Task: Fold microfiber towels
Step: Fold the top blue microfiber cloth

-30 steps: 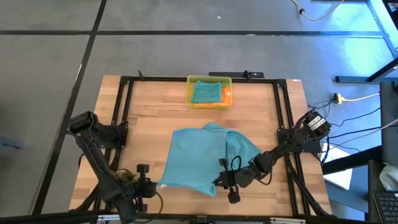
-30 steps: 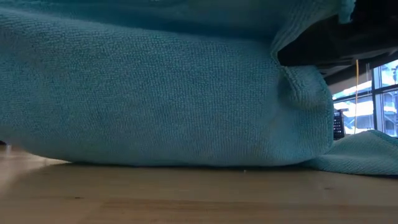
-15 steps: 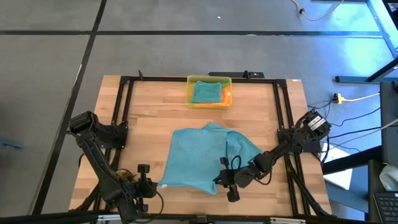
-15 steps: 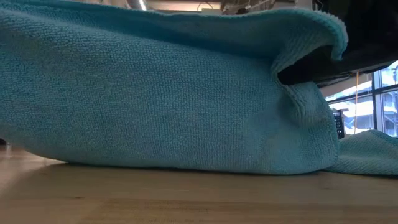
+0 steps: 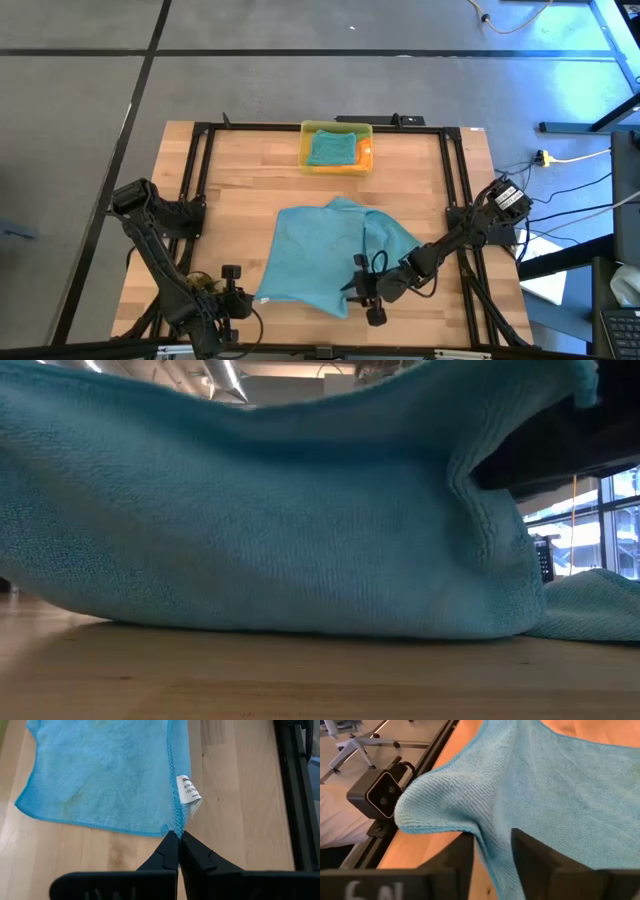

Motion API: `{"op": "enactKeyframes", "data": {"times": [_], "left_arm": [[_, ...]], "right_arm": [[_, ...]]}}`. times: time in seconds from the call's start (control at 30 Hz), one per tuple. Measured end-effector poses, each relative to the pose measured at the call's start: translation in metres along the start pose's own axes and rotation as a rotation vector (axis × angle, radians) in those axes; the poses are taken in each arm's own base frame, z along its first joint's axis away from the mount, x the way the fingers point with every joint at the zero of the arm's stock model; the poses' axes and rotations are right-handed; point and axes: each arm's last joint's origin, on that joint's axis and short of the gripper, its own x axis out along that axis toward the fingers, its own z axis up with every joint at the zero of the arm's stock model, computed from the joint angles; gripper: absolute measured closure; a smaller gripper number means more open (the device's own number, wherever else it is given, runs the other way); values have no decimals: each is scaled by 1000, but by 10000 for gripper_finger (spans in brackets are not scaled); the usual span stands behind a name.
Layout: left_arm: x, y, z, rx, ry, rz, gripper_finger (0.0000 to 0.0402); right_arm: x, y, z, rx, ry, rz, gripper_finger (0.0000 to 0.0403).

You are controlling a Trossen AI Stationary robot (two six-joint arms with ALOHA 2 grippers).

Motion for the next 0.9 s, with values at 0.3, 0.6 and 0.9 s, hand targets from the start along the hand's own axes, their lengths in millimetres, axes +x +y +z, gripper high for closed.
{"op": "enactKeyframes", "data": {"times": [0.3, 0.6, 0.9], "left_arm": [[0, 0, 0, -4, -2, -2, 402], [0, 0, 0, -8, -10, 3, 402], [1, 1, 2, -16, -18, 13, 402]], "right_arm": [[-4, 13, -3, -81, -6, 39, 211], [-13, 41, -15, -143, -15, 52, 217], [19, 74, -25, -377, -22, 10, 217]]}}
